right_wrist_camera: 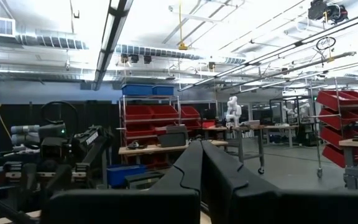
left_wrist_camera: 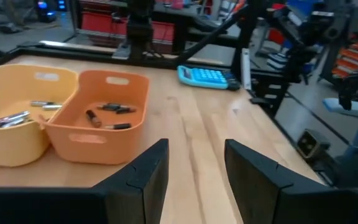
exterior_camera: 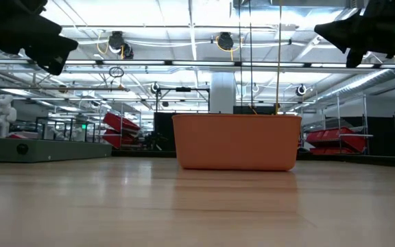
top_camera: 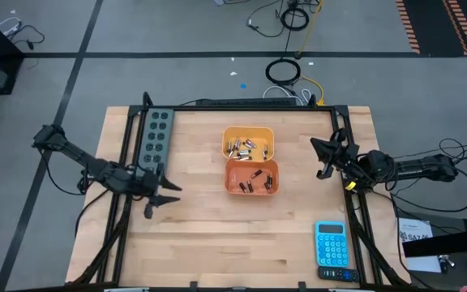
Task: Sort batteries
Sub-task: Return to Home Position
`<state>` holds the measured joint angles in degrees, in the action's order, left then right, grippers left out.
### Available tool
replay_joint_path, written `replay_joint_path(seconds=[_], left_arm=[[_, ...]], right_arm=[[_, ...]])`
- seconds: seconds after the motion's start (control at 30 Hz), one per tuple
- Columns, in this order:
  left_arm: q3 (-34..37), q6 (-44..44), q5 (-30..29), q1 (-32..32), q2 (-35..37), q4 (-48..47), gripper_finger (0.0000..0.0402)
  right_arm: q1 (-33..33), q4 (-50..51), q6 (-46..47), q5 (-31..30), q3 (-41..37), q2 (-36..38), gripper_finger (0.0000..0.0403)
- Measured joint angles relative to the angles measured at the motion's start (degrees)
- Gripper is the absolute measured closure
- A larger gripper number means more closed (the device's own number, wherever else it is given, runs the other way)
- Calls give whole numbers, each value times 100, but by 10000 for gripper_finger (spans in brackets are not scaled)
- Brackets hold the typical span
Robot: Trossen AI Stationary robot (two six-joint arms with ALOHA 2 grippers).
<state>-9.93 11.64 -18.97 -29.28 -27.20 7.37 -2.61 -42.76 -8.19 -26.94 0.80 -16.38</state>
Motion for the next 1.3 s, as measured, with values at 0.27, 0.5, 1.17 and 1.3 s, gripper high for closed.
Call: replay_joint_path(seconds=[0.27, 0.5, 1.17, 1.3], left_arm=[[409, -9, 254, 9, 634, -37, 249], [707, -313, 336, 196, 1394, 73, 292], [953, -1054, 724, 1020, 2719, -462, 364], [956, -1093, 615, 1029, 2719, -452, 366]], right_arm=[[0, 0, 0, 0, 0, -2, 403], [0, 0, 0, 2, 0, -2, 403], [0, 87, 0, 1, 0, -3, 403], [0, 206, 0, 2, 0, -2, 403]])
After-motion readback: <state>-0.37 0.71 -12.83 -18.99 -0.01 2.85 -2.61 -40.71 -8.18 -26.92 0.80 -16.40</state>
